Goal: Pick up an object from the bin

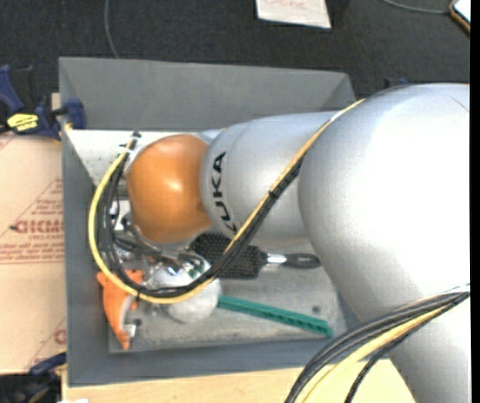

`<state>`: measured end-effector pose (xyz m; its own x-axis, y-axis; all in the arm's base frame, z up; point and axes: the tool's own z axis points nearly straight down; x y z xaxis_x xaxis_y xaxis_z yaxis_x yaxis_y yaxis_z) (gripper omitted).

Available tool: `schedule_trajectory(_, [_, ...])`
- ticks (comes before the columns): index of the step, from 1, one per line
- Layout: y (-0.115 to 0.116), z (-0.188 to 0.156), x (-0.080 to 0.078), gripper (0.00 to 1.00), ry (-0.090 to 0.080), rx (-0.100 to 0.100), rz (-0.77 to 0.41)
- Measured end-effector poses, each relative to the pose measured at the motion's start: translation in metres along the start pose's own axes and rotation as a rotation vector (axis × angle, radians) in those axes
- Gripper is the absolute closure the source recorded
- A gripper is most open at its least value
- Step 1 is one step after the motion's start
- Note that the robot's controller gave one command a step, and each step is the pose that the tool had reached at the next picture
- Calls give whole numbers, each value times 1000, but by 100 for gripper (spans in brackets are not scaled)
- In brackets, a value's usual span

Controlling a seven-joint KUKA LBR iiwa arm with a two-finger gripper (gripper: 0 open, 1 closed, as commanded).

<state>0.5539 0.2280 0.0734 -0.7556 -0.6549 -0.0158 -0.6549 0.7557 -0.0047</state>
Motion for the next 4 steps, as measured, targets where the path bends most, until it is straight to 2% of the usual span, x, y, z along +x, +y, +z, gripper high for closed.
schedule_trajectory(1, [0,-97,33,0,5,-2,309])
schedule_trajectory(2, [14,-15,13,0,1,-1,99])
schedule_trajectory(3, [42,-35,49,0,-3,2,36])
schedule_trajectory(4, [18,-73,20,0,-2,1,78])
